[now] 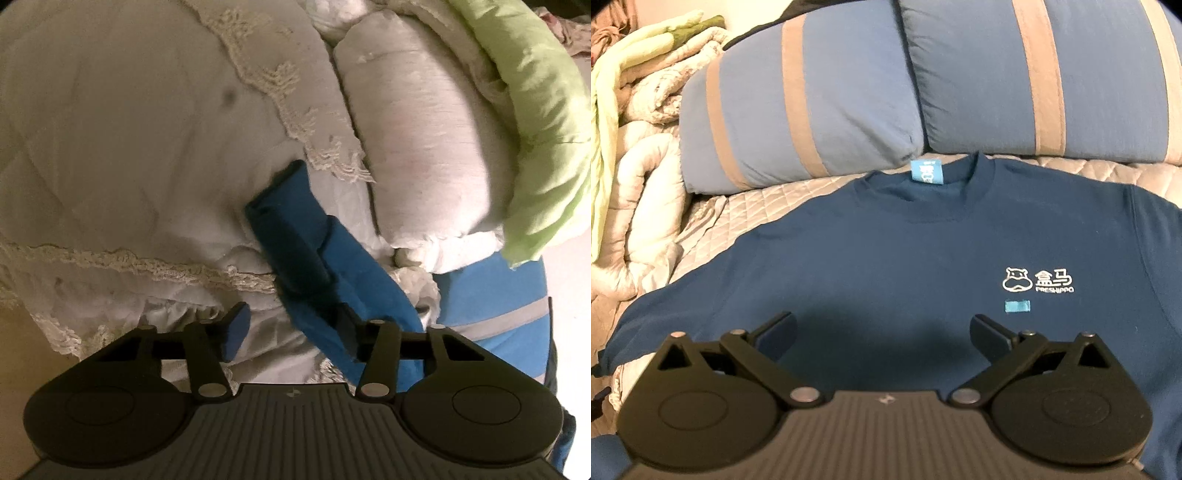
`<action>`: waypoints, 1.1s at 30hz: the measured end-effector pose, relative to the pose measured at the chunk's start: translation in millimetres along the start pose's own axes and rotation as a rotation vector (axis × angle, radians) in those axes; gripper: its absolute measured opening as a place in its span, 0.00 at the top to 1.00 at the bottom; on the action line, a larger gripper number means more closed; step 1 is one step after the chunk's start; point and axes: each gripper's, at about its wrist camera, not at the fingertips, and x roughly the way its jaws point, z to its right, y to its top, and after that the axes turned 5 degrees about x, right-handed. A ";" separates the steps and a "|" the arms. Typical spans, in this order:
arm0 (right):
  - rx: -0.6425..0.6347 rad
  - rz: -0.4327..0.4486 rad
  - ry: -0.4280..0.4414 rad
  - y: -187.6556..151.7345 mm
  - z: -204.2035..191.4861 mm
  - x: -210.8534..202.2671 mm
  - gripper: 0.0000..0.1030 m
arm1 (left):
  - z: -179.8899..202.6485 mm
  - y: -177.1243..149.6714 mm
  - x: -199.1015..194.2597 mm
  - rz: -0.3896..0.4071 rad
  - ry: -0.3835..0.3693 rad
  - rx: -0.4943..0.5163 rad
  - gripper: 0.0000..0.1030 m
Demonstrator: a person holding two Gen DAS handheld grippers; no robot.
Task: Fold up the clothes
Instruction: 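Hold the sleeve cuff in the left gripper, stretching the sleeve straight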
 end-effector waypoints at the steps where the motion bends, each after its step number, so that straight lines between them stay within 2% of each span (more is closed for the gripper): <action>1: -0.007 0.004 0.000 0.0 -1.1 -0.5 0.00 | -0.7 -0.4 2.6 0.007 0.001 -0.001 0.54; 6: -0.026 0.004 -0.006 -1.1 -2.8 0.2 0.00 | 5.0 1.8 10.7 0.066 0.006 0.029 0.54; 11: -0.033 -0.002 -0.011 -2.6 -3.3 1.9 0.00 | 2.2 4.9 15.3 0.089 -0.006 -0.011 0.58; 12: -0.034 -0.003 -0.012 -2.7 -3.4 2.3 0.00 | 2.7 6.1 15.6 0.087 -0.014 -0.018 0.62; 13: -0.034 -0.003 -0.013 -2.7 -3.5 2.6 0.00 | 3.1 7.2 15.8 0.086 -0.021 -0.025 0.70; 15: -0.034 -0.005 -0.015 -2.8 -3.5 2.8 0.00 | 4.6 9.7 16.2 0.083 -0.033 -0.037 0.73; 18: -0.034 -0.004 -0.015 -2.8 -3.4 2.8 0.00 | 16.2 14.4 15.3 0.072 -0.010 -0.004 0.78; 22: -0.050 0.006 -0.009 -2.7 -5.6 2.0 0.00 | 41.3 20.3 6.9 0.076 0.038 0.116 0.81; 26: -0.090 0.022 -0.004 -3.3 -11.1 -0.2 0.00 | 73.9 23.6 -8.1 0.107 0.079 0.297 0.81; 30: -0.168 0.042 -0.010 -6.3 -21.0 -2.6 0.00 | 110.8 27.9 -24.4 0.145 0.101 0.478 0.81; 33: -0.230 0.056 -0.015 -8.9 -28.9 -4.3 0.00 | 137.6 30.5 -35.0 0.177 0.108 0.569 0.82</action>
